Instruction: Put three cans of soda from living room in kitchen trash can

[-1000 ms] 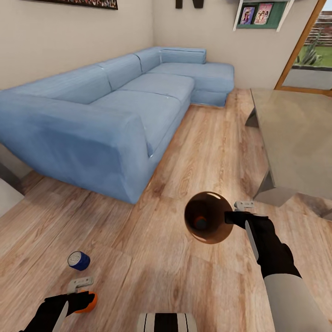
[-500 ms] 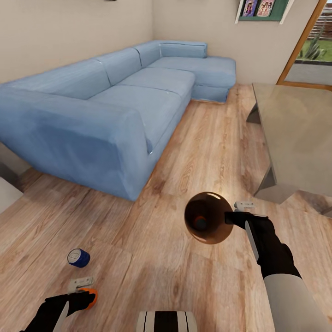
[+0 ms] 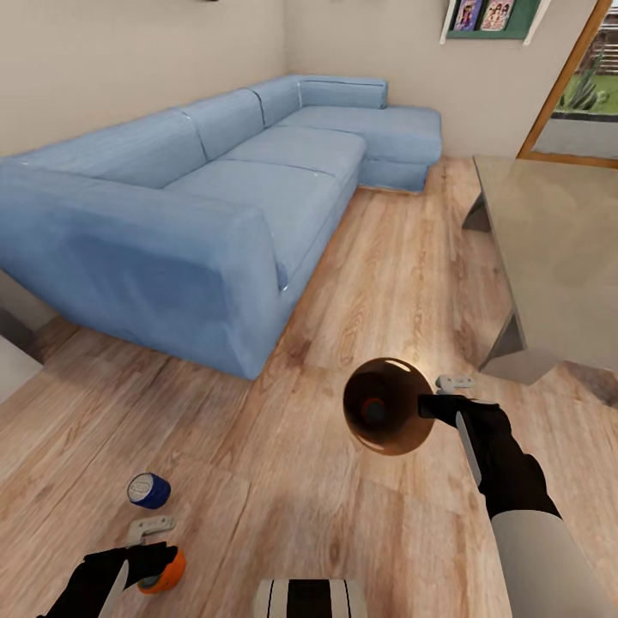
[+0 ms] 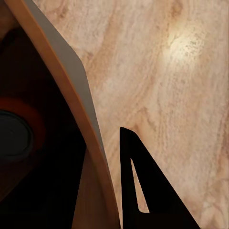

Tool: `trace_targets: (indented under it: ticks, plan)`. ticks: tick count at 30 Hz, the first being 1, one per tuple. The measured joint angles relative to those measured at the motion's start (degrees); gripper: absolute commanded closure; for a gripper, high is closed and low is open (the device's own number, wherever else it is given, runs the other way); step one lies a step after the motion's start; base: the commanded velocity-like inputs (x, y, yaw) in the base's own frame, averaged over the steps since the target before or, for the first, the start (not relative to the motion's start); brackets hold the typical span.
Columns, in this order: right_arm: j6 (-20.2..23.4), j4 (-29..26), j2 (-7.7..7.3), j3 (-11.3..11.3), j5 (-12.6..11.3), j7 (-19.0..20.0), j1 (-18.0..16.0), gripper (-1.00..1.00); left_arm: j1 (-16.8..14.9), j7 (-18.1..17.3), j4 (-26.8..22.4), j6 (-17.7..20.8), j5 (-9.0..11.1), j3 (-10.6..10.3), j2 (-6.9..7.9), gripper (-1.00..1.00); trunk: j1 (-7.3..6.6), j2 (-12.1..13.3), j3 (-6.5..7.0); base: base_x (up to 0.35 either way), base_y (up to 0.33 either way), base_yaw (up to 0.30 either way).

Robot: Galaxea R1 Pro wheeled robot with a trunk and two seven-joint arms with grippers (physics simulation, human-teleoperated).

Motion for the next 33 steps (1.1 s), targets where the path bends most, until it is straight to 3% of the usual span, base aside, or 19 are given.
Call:
trace_targets:
  ticks: [12, 22, 26, 31, 32, 33]
  plan:
    - [-0.3, 0.1, 0.00, 0.0, 0.1, 0.1, 0.1, 1.00, 0.0, 0.0, 0.2, 0.0, -0.1, 0.0, -0.08, -1.00, 0.26, -0.1, -2.21, 0.002, 0.001, 0.000]
    - [-0.4, 0.1, 0.09, 0.0, -0.1, 0.1, 0.2, 1.00, 0.0, 0.0, 0.0, 0.0, -0.1, 0.0, -0.09, -1.00, 0.26, -0.1, -2.21, 0.000, 0.000, 0.000]
    - [-0.4, 0.2, 0.15, 0.0, 0.1, 0.1, 0.3, 1.00, 0.0, 0.0, 0.2, 0.0, -0.1, 0.0, -0.10, -1.00, 0.37, -0.2, -3.10, 0.000, 0.000, 0.000]
    - [-0.4, 0.1, 0.17, 0.0, -0.2, 0.1, 0.2, 1.00, 0.0, 0.0, 0.2, 0.0, -0.1, -0.1, -0.11, -1.00, 0.36, -0.2, -3.10, 0.000, 0.000, 0.000]
    - [-0.4, 0.1, 0.17, 0.0, -0.1, 0.1, 0.2, 1.00, 0.0, 0.0, 0.2, 0.0, -0.1, -0.1, -0.11, 1.00, 0.36, -0.2, -3.10, 0.000, 0.000, 0.000]
    - [-0.4, 0.2, 0.14, 0.3, 0.1, 0.1, 0.3, 1.00, 0.0, 0.0, 0.2, 0.0, -0.1, -0.1, -0.11, 1.00, 0.36, -0.2, -3.10, 0.000, 0.000, 0.000]
